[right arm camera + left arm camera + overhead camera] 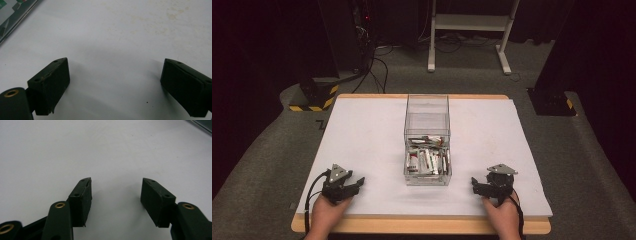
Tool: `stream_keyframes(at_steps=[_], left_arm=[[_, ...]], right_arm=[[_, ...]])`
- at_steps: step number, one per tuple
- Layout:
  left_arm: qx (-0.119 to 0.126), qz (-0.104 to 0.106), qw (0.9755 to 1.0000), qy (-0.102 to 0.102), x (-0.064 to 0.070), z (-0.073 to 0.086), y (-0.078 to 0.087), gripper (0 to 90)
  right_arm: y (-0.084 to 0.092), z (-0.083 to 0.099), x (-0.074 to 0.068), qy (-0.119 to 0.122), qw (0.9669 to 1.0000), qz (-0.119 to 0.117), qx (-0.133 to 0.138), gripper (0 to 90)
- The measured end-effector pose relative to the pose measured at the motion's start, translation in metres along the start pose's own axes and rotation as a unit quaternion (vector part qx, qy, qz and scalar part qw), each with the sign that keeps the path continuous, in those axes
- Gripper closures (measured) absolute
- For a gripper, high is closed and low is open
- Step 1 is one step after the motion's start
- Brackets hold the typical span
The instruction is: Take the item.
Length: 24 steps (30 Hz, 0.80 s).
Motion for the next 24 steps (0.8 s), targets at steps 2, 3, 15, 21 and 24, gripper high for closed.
stream_keyframes(at_steps=[2,3,15,21,24], left_arm=[[0.000,-0.001,1.0000,0.000,0.0001,0.0000,0.0000,42.3],[0.000,-0.001,1.0000,0.000,0.0000,0.0000,0.0000,42.3],[0.000,0.001,1.0000,0.003,-0.0001,-0.0001,-0.0001,42.3],[0.000,0.000,1.0000,0.001,-0.0006,-0.0003,-0.0001,42.3],[0.000,0.002,1.0000,0.004,-0.0003,-0.0004,-0.0002,41.8]], right_arm=[[0.0000,0.0000,0.0000,0.000,1.0000,0.000,0.000,8.4],[0.0000,0.0000,0.0000,0.000,1.0000,0.000,0.000,8.4],[0.0003,-0.0001,0.0002,0.000,1.0000,-0.001,-0.003,8.5],[0.0028,0.0011,-0.0008,0.004,1.0000,-0.004,-0.002,10.4],[0.0047,0.0032,-0.0009,0.008,0.9999,-0.011,0.000,10.3]])
Point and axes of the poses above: each handheld gripper's, and its own axes: y roughly backward along the jaws, z roughly out of its underside, x roughly to its right, the point moved 6 cm from there along -y, roughly forward along the jaws, and after that the axes turned 5 degrees about z, right-handed, at the moved point
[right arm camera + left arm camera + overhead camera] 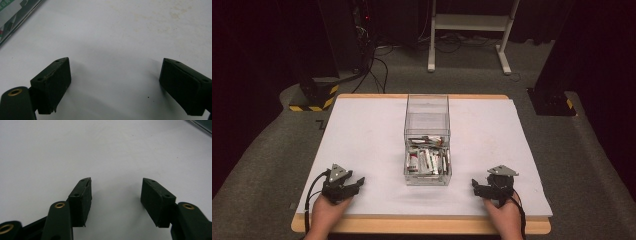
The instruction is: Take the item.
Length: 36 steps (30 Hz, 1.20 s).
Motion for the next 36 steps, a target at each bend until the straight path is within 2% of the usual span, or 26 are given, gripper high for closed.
stream_keyframes(at_steps=[12,19,36], left_arm=[[-0.004,0.007,1.0000,-0.001,0.001,-0.001,0.001,40.1],[0.004,0.011,0.9999,-0.004,0.003,-0.004,0.002,41.4],[0.022,0.029,0.9992,-0.015,0.022,-0.015,0.008,42.3]], right_arm=[[0.000,0.001,0.000,-0.001,1.0000,-0.001,0.005,10.3],[0.000,0.001,0.000,-0.002,1.0000,0.001,0.007,10.4],[0.000,0.002,0.000,-0.003,1.0000,0.000,0.008,10.3]])
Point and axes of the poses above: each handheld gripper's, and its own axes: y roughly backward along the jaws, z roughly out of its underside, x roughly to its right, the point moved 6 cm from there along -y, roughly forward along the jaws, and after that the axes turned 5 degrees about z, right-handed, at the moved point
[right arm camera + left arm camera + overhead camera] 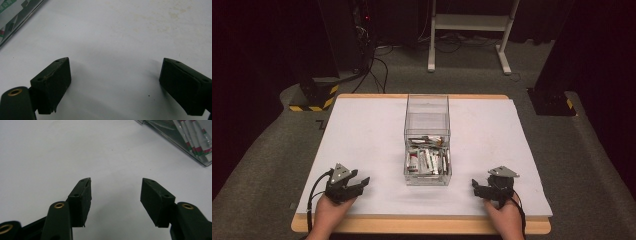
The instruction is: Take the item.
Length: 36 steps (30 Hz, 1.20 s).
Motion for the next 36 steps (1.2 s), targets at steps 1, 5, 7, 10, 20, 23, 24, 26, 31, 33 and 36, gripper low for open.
stream_keyframes(at_steps=[1,5,7,10,20,23,24,26,31,33,36], left_arm=[[0.000,0.001,1.0000,-0.001,0.001,0.000,0.000,42.3],[0.003,0.006,1.0000,-0.003,0.006,-0.002,0.000,42.4],[0.005,0.008,0.9999,-0.003,0.009,-0.003,-0.001,42.5],[0.007,0.011,0.9999,-0.004,0.013,-0.005,0.000,42.8],[0.016,0.026,0.9993,-0.020,0.031,-0.012,-0.001,44.0],[0.016,0.031,0.9992,-0.022,0.035,-0.013,-0.002,44.6],[0.016,0.034,0.9991,-0.023,0.037,-0.013,-0.002,44.7],[0.017,0.035,0.9990,-0.023,0.039,-0.014,-0.003,44.9],[0.023,0.039,0.9986,-0.028,0.046,-0.016,-0.003,45.5],[0.023,0.041,0.9984,-0.030,0.048,-0.017,-0.003,45.7],[0.027,0.044,0.9982,-0.031,0.051,-0.018,-0.003,45.9]], right_arm=[[0.000,0.000,0.000,0.000,1.0000,0.000,0.000,10.4],[0.000,0.000,0.000,-0.001,1.0000,0.000,0.000,10.4],[0.000,0.000,0.000,-0.001,1.0000,0.000,-0.001,10.4],[0.000,0.000,0.000,-0.001,1.0000,0.000,-0.001,10.4],[0.000,0.000,0.000,-0.001,1.0000,0.000,0.000,10.4],[0.000,0.000,0.000,-0.001,1.0000,0.000,0.000,10.4],[0.000,0.000,0.000,-0.001,1.0000,0.000,0.000,10.4],[0.000,0.000,0.000,-0.001,1.0000,0.000,0.000,10.4],[0.000,0.000,0.000,-0.001,1.0000,0.000,0.000,10.4],[0.000,0.000,0.000,-0.001,1.0000,0.000,0.000,10.4],[0.000,0.000,0.000,-0.001,1.0000,0.000,0.000,10.4]])
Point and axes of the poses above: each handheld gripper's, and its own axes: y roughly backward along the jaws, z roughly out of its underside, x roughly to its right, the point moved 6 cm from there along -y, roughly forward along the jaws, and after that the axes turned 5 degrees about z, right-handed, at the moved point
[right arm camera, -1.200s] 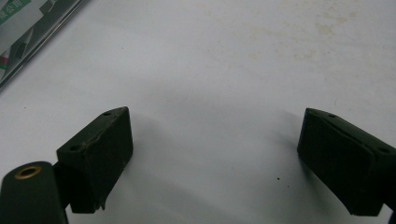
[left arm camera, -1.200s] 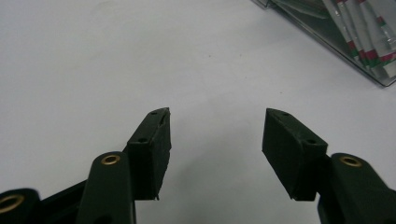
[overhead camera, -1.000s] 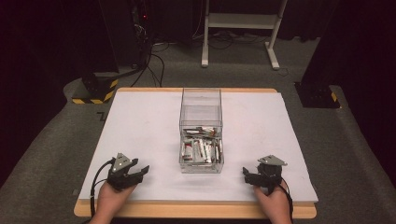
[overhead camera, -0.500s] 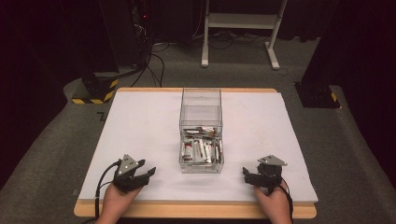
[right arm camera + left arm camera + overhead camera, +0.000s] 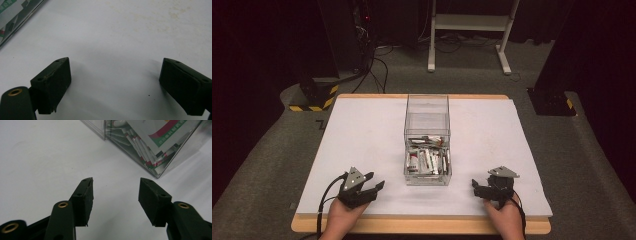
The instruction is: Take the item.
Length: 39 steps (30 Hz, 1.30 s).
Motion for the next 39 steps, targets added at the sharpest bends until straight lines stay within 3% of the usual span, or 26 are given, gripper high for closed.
stream_keyframes(at_steps=[16,27,39], left_arm=[[0.023,0.020,0.9995,0.007,0.012,-0.009,0.001,47.1],[0.036,0.022,0.9990,-0.012,0.020,-0.024,0.003,47.3],[0.047,0.022,0.9985,-0.019,0.022,-0.038,0.001,47.6]], right_arm=[[0.000,0.000,0.000,0.000,1.0000,0.001,0.001,10.4],[0.000,0.000,0.000,0.001,1.0000,0.001,0.001,10.5],[0.000,0.000,0.000,0.000,1.0000,0.002,0.002,10.5]])
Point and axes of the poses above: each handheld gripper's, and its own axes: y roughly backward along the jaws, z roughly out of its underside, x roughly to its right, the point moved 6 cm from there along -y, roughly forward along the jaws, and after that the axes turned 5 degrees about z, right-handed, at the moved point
